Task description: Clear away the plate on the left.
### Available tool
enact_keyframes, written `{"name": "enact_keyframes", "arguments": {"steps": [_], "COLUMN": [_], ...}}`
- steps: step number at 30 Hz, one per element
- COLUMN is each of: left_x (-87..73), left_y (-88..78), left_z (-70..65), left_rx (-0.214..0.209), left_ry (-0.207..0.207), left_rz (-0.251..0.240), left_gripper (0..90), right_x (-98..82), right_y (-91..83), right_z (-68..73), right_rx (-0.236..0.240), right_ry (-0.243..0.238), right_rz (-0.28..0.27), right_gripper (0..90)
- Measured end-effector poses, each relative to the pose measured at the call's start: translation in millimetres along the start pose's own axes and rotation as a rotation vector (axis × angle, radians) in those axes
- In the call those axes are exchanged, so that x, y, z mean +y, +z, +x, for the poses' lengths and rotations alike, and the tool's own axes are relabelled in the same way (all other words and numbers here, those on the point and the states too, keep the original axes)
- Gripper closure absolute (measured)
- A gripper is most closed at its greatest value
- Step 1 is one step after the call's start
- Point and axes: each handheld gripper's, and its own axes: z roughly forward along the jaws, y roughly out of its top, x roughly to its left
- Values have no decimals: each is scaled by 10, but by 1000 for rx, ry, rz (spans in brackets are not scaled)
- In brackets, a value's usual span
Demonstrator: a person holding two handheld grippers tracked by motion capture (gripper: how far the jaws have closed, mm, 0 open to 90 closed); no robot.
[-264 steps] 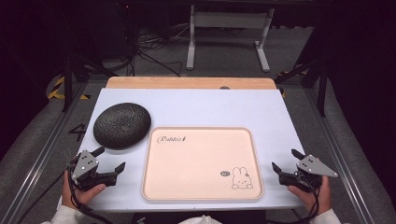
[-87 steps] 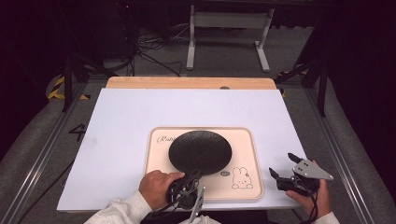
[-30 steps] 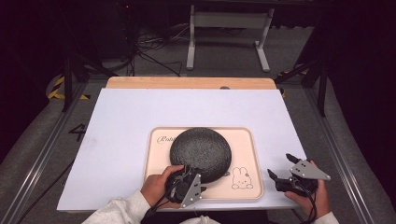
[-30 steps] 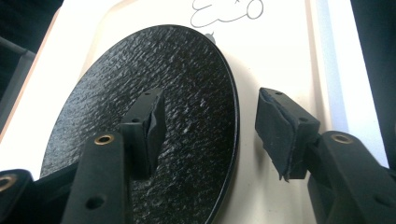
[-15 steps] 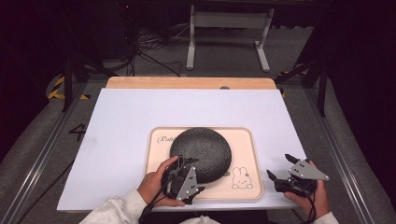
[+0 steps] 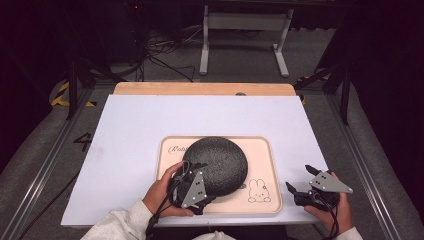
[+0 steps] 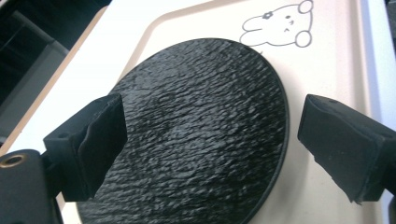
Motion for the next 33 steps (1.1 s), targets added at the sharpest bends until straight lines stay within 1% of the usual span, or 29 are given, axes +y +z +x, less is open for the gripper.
{"name": "enact_keyframes", "arguments": {"steps": [2, 3, 5, 6, 9, 10, 12, 13, 14, 16, 17, 19, 20, 24, 25, 28, 30, 33], "left_x": [-23, -31, -43, -53, -70, -77, -96, -110, -119, -130, -145, -167, -180, -227, -240, -268, -288, -312], "left_y": [-20, -29, -39, -46, -56, -60, -74, -84, -91, -96, -105, -112, -116, -143, -148, -156, -167, -191], "left_z": [47, 53, 89, 106, 132, 148, 180, 194, 213, 232, 249, 278, 291, 344, 354, 381, 400, 414], "left_rx": [1, 7, 9, 19, 22, 32, 37, 46, 51, 51, 56, 69, 73, 86, 95, 101, 100, 111], "left_ry": [-13, -26, -27, -31, -33, -34, -39, -51, -47, -51, -61, -55, -63, -69, -72, -72, -79, -89], "left_rz": [-5, -1, -9, -5, -2, 3, 5, 13, 14, 10, 13, 23, 24, 33, 37, 46, 50, 58], "left_gripper": [92, 92, 93, 93, 94, 94, 94, 94, 94, 97, 97, 97, 98, 99, 99, 100, 101, 101], "right_x": [-1, -1, -1, 0, -1, -1, 0, 0, -1, -2, -2, -2, -2, -3, -3, -2, -3, -3], "right_y": [1, 0, -1, -1, -1, -1, -3, -4, -3, -3, -4, -5, -6, -8, -8, -9, -9, -13], "right_z": [-1, -2, -3, -2, -1, -2, -2, -3, -5, -6, -6, -6, -8, -10, -11, -11, -11, -13], "right_rx": [1, 2, 1, 1, 2, 2, 2, 2, 3, 2, 2, 2, 1, 1, 0, 0, 0, 0], "right_ry": [1, 2, 4, 4, 4, 4, 4, 5, 5, 6, 6, 5, 5, 7, 7, 7, 7, 8], "right_rz": [0, 0, -2, -3, -2, -2, -3, -3, -3, -3, -3, -3, -4, -4, -4, -5, -5, -6], "right_gripper": [135, 135, 135, 135, 135, 135, 135, 135, 135, 135, 136, 135, 135, 135, 135, 135, 135, 135]}}
